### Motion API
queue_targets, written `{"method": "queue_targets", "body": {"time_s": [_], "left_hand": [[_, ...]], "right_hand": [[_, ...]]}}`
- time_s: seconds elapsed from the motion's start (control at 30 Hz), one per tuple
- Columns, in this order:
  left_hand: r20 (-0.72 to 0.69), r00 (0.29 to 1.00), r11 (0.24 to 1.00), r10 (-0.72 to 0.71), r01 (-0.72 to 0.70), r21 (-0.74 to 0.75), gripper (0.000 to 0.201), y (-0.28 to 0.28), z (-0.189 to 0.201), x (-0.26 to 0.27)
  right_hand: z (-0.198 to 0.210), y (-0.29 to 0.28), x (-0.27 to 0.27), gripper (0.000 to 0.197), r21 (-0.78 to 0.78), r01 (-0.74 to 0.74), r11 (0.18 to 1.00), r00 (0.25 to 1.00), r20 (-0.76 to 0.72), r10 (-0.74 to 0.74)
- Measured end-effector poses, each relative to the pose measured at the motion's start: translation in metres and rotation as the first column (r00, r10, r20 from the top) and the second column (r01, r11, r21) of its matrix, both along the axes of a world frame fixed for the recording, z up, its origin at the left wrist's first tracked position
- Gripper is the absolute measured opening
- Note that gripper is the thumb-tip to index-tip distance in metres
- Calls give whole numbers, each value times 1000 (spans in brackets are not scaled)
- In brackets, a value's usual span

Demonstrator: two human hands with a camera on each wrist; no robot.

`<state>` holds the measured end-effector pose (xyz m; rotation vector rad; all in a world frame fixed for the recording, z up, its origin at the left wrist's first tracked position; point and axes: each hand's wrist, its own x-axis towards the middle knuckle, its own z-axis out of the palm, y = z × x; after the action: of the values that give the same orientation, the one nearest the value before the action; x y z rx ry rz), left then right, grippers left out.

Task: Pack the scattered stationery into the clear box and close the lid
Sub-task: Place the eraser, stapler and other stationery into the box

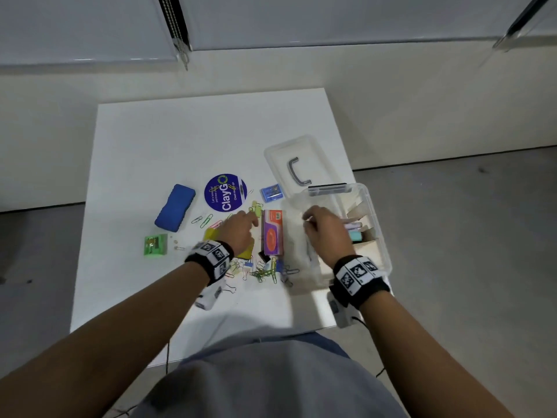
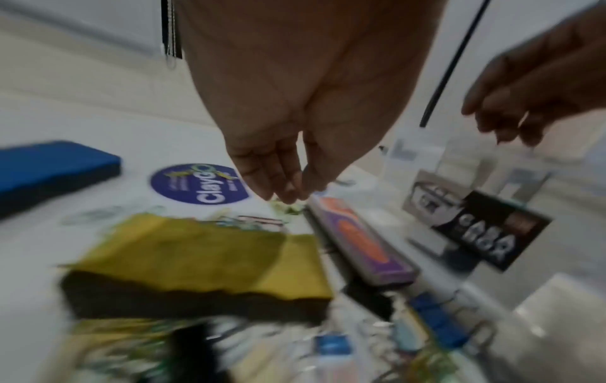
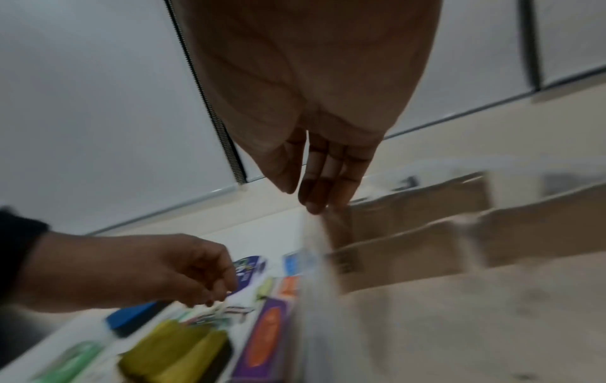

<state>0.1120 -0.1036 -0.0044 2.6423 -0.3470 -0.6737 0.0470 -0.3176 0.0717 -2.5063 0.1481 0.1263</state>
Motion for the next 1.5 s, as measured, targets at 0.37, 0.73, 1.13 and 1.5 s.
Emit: {"method": "queue_targets", "body": {"time_s": [0.37, 0.73, 1.13, 1.5], "left_hand": [[82, 959, 933, -270, 240, 268, 66, 77, -24, -14], [-262, 913, 781, 313, -405, -475, 27, 110, 20, 18], [-8, 955, 808, 296, -255, -531, 35, 93, -6, -9], [-91, 859, 692, 504, -465, -552, 27, 55, 0, -17]], "right_hand": [[-53, 118, 21, 55, -49, -421, 906, 837, -406, 367], [-56, 126, 39, 22, 224, -241, 945, 915, -272, 298], [-44, 107, 29, 18, 610, 235, 756, 826, -536, 175], [-36, 112, 22, 18, 642, 381, 666, 763, -625, 165]]}}
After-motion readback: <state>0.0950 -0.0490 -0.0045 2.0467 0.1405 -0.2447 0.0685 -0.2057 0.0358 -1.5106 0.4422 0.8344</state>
